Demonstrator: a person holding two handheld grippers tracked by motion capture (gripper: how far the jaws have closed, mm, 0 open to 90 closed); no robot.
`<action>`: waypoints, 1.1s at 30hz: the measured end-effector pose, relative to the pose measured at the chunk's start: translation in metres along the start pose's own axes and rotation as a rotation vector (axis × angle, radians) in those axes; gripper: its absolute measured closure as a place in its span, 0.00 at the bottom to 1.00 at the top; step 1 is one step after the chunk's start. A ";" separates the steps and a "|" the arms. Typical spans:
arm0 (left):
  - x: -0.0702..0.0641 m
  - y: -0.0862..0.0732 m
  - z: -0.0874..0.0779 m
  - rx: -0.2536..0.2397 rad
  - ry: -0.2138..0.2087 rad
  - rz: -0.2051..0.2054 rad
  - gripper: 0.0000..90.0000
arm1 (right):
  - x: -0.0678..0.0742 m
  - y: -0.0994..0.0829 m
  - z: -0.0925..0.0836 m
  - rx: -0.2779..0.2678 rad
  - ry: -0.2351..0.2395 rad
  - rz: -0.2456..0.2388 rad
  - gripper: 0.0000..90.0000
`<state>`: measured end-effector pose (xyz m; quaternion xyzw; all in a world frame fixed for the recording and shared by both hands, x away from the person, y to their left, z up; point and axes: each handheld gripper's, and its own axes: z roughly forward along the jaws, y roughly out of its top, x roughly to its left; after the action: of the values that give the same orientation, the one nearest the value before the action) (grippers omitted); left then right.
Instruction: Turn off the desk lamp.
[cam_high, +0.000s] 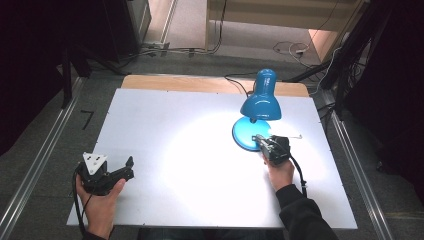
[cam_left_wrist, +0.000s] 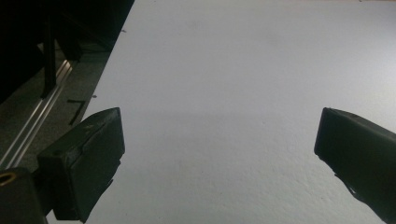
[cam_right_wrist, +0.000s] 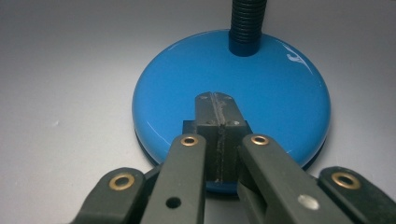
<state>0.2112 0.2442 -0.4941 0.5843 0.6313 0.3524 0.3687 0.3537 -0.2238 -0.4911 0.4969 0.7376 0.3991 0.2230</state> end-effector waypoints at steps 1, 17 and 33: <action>0.000 0.000 0.000 0.000 0.000 0.001 0.02 | 0.000 0.000 0.001 0.000 -0.002 0.000 0.97; 0.000 0.000 0.001 0.001 -0.007 -0.003 0.02 | 0.001 0.000 0.010 0.005 -0.030 -0.009 0.97; 0.000 0.000 0.001 0.003 -0.008 -0.005 0.02 | 0.001 0.000 0.012 -0.004 -0.043 -0.014 0.98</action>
<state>0.2120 0.2441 -0.4946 0.5846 0.6318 0.3480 0.3715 0.3624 -0.2187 -0.4977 0.4998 0.7351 0.3884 0.2428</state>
